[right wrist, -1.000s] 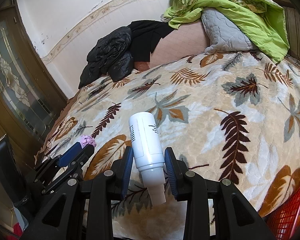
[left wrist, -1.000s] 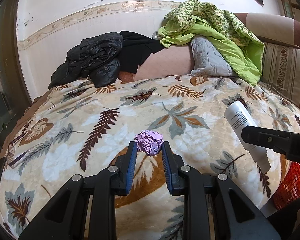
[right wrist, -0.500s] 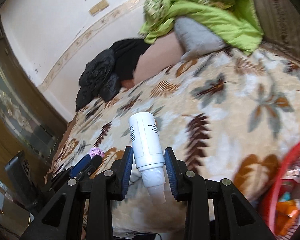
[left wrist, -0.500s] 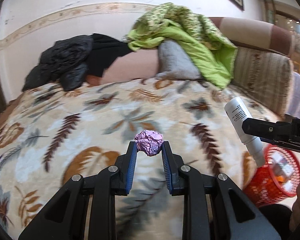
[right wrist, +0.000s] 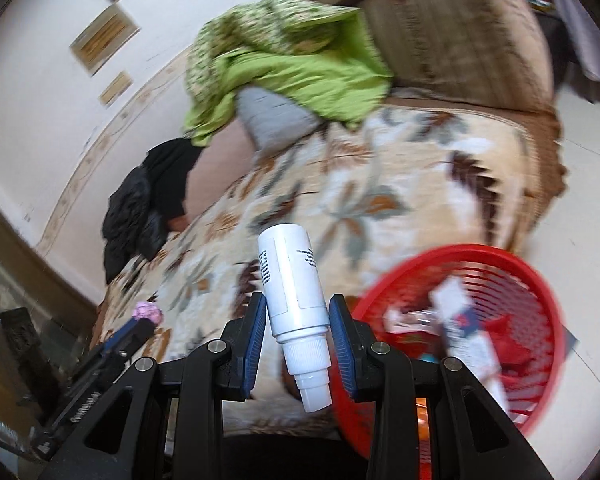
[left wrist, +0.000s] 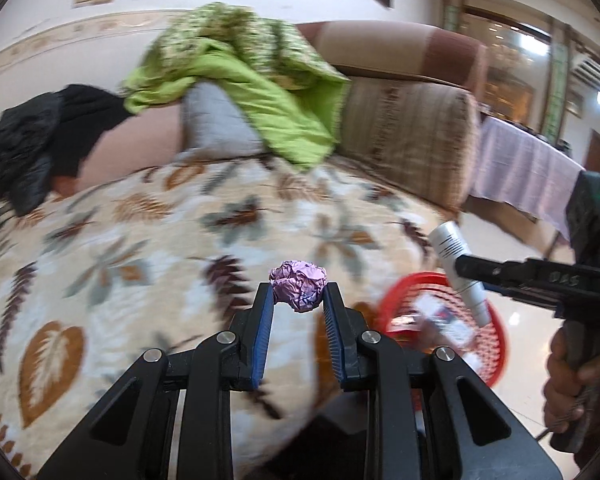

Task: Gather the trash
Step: 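Carry the white bottle and purple wrapper to the red basket and release both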

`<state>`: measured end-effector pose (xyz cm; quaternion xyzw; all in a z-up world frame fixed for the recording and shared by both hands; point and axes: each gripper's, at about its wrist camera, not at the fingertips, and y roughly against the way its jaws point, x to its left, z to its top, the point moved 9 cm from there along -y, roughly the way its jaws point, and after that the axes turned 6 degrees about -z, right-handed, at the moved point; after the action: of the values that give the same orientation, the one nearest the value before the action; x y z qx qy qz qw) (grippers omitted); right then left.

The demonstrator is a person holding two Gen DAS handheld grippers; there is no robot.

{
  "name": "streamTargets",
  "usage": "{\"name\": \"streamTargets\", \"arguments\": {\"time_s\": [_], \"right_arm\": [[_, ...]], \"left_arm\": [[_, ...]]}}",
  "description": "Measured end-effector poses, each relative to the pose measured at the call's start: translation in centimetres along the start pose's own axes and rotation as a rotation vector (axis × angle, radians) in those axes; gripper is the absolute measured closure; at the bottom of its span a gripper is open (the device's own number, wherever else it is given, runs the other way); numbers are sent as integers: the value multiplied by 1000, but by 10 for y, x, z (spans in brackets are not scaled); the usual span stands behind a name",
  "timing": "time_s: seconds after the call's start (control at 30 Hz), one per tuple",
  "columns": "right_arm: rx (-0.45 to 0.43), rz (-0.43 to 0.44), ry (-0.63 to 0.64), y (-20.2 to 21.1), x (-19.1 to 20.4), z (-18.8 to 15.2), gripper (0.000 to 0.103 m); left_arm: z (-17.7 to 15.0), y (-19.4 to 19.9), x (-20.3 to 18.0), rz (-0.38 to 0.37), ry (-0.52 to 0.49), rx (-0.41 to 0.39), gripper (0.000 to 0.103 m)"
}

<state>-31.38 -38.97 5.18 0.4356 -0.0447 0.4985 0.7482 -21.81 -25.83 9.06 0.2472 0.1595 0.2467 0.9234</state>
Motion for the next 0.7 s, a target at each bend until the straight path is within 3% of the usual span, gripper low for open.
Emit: {"name": "streamTargets", "arguments": {"time_s": [0.3, 0.7], "right_arm": [[-29, -81, -100, 28, -70, 2, 68], [-40, -150, -122, 26, -105, 7, 66]], "left_arm": [[7, -42, -98, -214, -83, 110, 78], [-12, -95, -139, -292, -88, 257, 78]]}}
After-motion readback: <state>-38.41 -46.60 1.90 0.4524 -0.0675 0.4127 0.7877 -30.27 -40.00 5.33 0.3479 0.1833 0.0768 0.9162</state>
